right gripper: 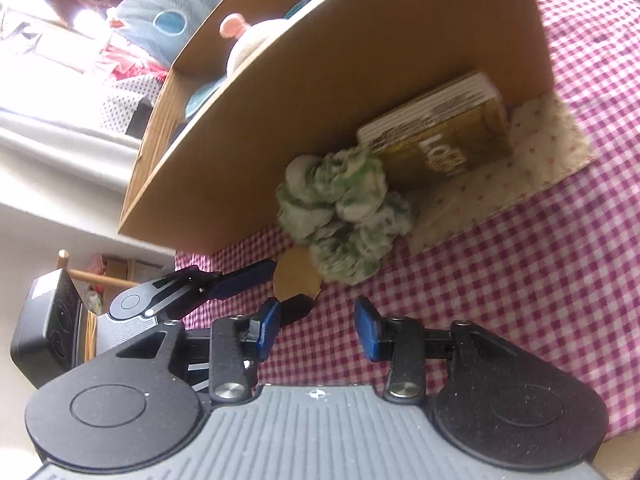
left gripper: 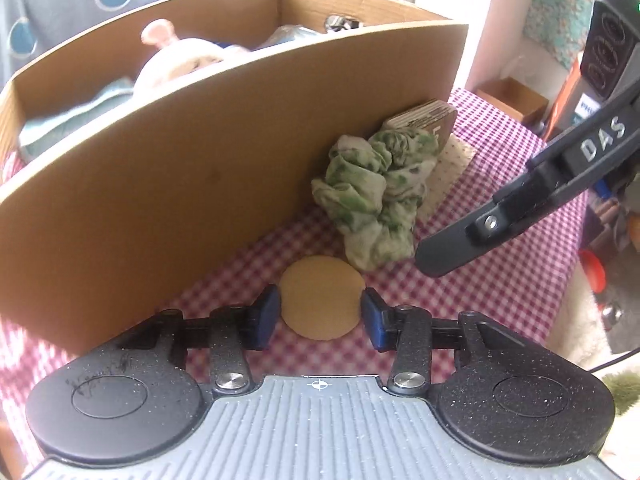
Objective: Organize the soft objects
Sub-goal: 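Move the right gripper to the tan round sponge on the table, then grasp the tan round sponge edge with the right gripper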
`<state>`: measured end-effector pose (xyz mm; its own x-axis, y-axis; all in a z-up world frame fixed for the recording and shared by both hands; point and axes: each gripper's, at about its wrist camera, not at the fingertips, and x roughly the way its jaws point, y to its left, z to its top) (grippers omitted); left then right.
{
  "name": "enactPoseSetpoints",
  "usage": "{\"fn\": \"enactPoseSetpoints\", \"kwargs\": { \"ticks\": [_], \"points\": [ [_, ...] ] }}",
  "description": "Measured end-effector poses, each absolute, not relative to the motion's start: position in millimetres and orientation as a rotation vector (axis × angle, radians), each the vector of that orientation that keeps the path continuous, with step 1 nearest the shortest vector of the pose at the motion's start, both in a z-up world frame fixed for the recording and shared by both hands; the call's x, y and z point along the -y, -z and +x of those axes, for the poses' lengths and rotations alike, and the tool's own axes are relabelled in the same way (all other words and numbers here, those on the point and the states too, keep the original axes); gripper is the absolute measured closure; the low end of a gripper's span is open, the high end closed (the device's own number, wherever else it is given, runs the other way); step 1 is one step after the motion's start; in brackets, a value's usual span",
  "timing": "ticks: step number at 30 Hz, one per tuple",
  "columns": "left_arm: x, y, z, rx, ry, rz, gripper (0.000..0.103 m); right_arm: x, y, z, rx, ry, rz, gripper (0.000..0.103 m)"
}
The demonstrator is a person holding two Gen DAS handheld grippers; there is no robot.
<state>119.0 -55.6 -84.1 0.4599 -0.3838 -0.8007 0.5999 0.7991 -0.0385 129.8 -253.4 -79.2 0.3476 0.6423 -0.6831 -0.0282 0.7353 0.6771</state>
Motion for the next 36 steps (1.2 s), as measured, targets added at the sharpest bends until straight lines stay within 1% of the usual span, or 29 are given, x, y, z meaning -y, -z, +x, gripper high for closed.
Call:
{"fn": "enactPoseSetpoints", "kwargs": {
  "ticks": [6, 9, 11, 12, 13, 17, 20, 22, 24, 26, 27, 29, 30, 32, 36],
  "points": [
    [26.4, 88.4, 98.6, -0.936, 0.589, 0.132, 0.060, 221.4, 83.5, 137.3, -1.183, -0.484, 0.558, 0.059],
    [13.4, 90.3, 91.8, -0.931, 0.592, 0.072, 0.061, 207.3, 81.3, 143.1, -1.180, -0.487, 0.527, 0.063],
    [11.4, 90.6, 90.9, -0.922, 0.600, 0.056, 0.061, 193.9, 80.1, 150.6, -1.182, -0.486, 0.482, 0.072],
    [9.4, 90.8, 90.2, -0.918, 0.605, 0.048, 0.066, 189.5, 80.9, 152.1, -1.190, -0.491, 0.473, 0.074],
    [8.8, 91.0, 91.1, -0.913, 0.609, 0.040, 0.068, 186.8, 81.6, 153.1, -1.193, -0.496, 0.467, 0.075],
    [2.9, 89.7, 91.0, -0.909, 0.617, 0.023, 0.067, 183.9, 80.0, 153.5, -1.194, -0.491, 0.467, 0.075],
    [1.7, 87.1, 90.6, -0.911, 0.621, 0.035, 0.058, 192.2, 82.3, 153.5, -1.204, -0.496, 0.527, 0.075],
    [7.2, 86.5, 91.9, -0.912, 0.627, 0.055, 0.041, 196.6, 83.9, 152.8, -1.203, -0.518, 0.579, 0.075],
    [14.3, 87.5, 91.8, -0.915, 0.635, 0.083, 0.038, 201.7, 82.4, 151.9, -1.197, -0.538, 0.617, 0.075],
    [23.4, 89.3, 90.4, -0.909, 0.624, 0.124, 0.038, 202.8, 81.2, 151.9, -1.188, -0.547, 0.626, 0.075],
    [26.7, 89.5, 88.8, -0.903, 0.617, 0.150, 0.040, 202.0, 82.5, 152.2, -1.187, -0.554, 0.637, 0.075],
    [31.8, 89.8, 86.2, -0.891, 0.594, 0.189, 0.050, 201.2, 83.7, 153.6, -1.185, -0.570, 0.667, 0.075],
    [32.7, 89.8, 85.4, -0.884, 0.581, 0.202, 0.056, 202.1, 83.8, 153.7, -1.181, -0.574, 0.678, 0.075],
    [31.6, 89.7, 85.8, -0.876, 0.554, 0.206, 0.057, 209.4, 82.3, 153.6, -1.174, -0.578, 0.696, 0.075],
    [19.0, 89.6, 92.3, -0.897, 0.557, 0.119, 0.059, 215.5, 82.3, 152.6, -1.177, -0.562, 0.702, 0.075]
  ]
}}
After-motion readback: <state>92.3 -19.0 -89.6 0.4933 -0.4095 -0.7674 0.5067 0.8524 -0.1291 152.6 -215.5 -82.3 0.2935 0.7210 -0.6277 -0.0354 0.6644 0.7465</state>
